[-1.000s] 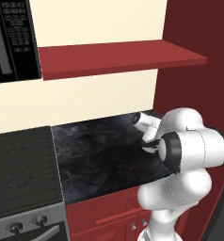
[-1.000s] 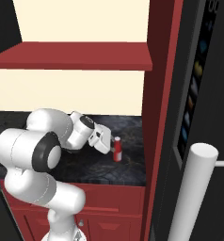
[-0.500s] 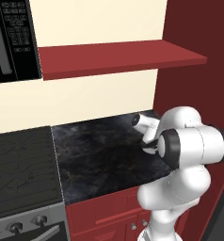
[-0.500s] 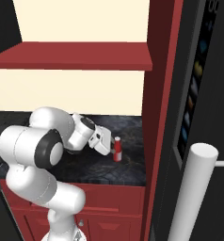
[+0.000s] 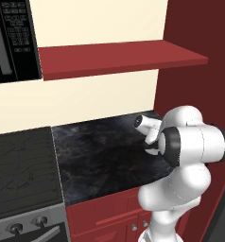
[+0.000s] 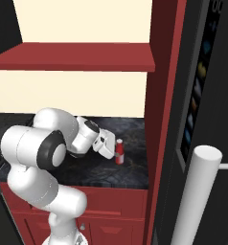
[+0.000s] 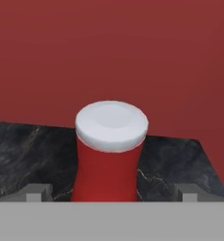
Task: Place the ketchup and mustard from the counter to the top shelf of the fridge. If the existing items in the fridge are on the top shelf, move them to other shelves.
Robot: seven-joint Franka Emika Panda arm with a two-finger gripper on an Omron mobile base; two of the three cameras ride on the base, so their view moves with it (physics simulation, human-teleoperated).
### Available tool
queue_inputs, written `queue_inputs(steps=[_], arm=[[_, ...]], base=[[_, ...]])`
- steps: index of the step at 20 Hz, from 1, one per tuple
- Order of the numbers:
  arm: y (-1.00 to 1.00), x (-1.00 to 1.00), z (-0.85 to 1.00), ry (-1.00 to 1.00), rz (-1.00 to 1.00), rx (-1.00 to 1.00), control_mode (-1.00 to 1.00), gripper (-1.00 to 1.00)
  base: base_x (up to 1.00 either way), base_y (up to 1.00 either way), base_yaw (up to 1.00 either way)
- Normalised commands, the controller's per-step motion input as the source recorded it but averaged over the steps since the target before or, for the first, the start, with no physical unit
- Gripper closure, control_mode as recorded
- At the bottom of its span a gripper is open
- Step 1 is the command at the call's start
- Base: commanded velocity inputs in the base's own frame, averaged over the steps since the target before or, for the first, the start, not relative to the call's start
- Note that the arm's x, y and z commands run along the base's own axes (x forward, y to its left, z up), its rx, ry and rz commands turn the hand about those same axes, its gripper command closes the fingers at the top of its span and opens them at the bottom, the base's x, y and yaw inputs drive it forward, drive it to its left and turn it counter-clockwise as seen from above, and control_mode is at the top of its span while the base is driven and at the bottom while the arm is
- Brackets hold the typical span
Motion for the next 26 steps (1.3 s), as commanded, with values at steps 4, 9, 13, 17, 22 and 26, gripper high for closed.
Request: queue_inputs(steps=[4, 9, 13, 17, 22, 26], arm=[[0.00, 0.00, 0.00, 0.00, 0.00, 0.00, -1.00, -1.00], [0.00, 0.02, -0.02, 0.00, 0.00, 0.00, -1.00, -1.00], [-0.02, 0.03, -0.01, 0.00, 0.00, 0.00, -1.00, 1.00], [0.00, 0.00, 0.00, 0.00, 0.00, 0.00, -1.00, 1.00], [0.00, -0.02, 0.02, 0.00, 0.00, 0.00, -1.00, 1.00], [0.00, -0.39, 0.72, -0.07, 0.00, 0.01, -1.00, 1.00]], base=[[0.00, 0.00, 0.00], [0.00, 0.00, 0.00], [0.00, 0.00, 0.00], [0.00, 0.00, 0.00], [0.00, 0.00, 0.00], [0.00, 0.00, 0.00]])
